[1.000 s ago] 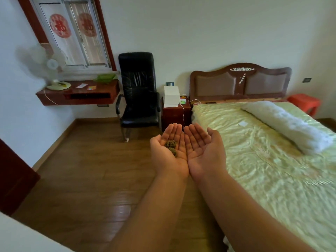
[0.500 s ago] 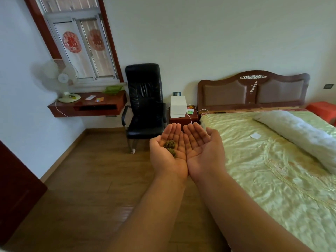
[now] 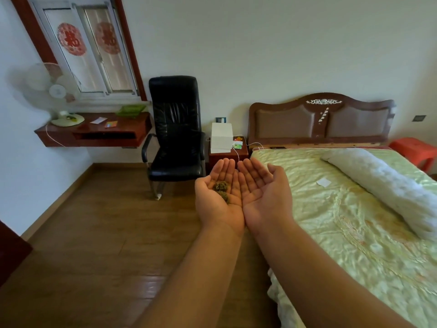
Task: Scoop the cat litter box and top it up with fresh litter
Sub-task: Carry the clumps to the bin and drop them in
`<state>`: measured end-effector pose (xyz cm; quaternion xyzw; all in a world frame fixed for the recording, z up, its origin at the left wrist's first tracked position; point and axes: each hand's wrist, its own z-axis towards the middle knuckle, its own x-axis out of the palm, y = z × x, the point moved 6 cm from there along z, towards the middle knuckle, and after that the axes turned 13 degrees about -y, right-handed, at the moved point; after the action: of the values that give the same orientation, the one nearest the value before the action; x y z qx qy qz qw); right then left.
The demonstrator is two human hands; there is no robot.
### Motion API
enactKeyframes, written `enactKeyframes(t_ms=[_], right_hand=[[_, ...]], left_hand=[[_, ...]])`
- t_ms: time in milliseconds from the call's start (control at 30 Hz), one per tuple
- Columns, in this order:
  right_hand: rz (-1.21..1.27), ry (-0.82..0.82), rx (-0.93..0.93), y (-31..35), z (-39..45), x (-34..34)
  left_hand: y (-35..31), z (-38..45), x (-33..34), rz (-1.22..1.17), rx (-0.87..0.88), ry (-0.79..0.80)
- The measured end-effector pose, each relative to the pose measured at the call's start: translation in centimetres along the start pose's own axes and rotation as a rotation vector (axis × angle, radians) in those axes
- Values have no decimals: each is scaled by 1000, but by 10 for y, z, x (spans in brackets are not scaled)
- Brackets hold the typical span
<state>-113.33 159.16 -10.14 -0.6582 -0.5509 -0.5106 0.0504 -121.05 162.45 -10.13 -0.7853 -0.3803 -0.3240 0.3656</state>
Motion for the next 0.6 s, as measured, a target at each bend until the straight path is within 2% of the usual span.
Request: enactKeyframes(t_ms=[333,600], right_hand=[[0,-67,-81,-1,90,46],[52,-105,-149,-22,172,123]], left_hand=[[6,95,50,32,-65,8],[-25,199,112,66,-117,47]])
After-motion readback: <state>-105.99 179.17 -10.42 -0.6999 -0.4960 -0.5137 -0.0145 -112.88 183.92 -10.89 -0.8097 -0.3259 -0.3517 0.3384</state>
